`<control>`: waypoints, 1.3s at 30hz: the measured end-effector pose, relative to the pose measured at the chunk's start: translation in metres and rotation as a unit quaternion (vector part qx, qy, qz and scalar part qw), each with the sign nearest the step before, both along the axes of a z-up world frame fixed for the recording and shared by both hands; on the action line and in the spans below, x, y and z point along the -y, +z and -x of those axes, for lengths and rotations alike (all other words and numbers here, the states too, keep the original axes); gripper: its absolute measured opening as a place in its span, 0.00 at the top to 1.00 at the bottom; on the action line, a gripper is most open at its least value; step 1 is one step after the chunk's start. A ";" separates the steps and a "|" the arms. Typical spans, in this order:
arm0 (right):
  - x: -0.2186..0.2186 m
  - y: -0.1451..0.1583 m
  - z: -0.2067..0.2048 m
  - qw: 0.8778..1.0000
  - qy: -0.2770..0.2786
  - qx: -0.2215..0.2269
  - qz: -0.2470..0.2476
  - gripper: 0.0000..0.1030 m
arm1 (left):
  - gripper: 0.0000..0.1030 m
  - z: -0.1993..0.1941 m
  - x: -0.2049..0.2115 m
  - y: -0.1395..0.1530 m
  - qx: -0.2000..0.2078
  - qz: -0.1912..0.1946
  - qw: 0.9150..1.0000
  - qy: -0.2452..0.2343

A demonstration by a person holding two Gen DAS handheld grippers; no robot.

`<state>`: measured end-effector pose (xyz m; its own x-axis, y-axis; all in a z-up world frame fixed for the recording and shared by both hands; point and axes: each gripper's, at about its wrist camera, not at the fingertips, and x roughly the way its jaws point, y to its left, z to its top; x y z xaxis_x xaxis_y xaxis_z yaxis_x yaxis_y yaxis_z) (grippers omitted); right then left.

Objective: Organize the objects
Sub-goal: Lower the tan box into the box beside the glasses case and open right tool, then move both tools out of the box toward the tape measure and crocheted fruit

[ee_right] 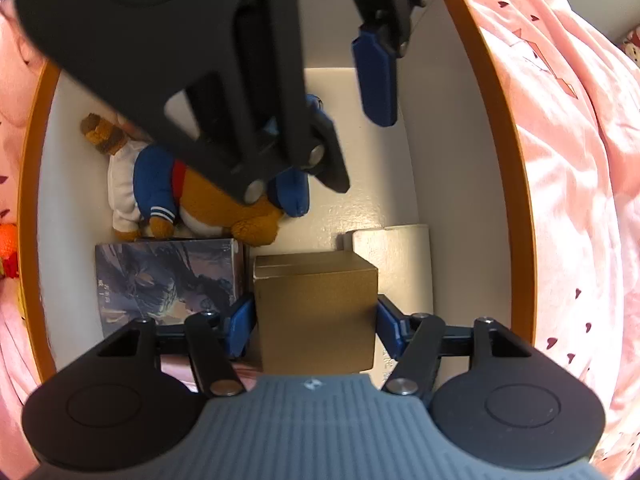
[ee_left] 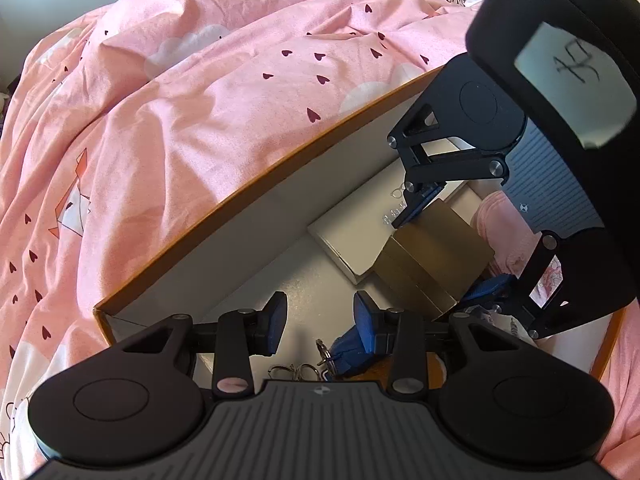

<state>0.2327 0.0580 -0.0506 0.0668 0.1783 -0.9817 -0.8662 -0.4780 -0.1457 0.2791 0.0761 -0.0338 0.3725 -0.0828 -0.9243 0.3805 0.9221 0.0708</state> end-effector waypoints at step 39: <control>0.058 0.079 0.053 0.986 -0.132 -0.011 -0.104 0.69 | 0.57 0.080 0.030 0.057 0.048 -0.010 0.999 0.007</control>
<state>0.1799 0.0001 0.0285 0.1172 0.3551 -0.9275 -0.9604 -0.1972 -0.1969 0.1989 0.0462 0.0234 0.4603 -0.0593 -0.8858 0.3578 0.9255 0.1239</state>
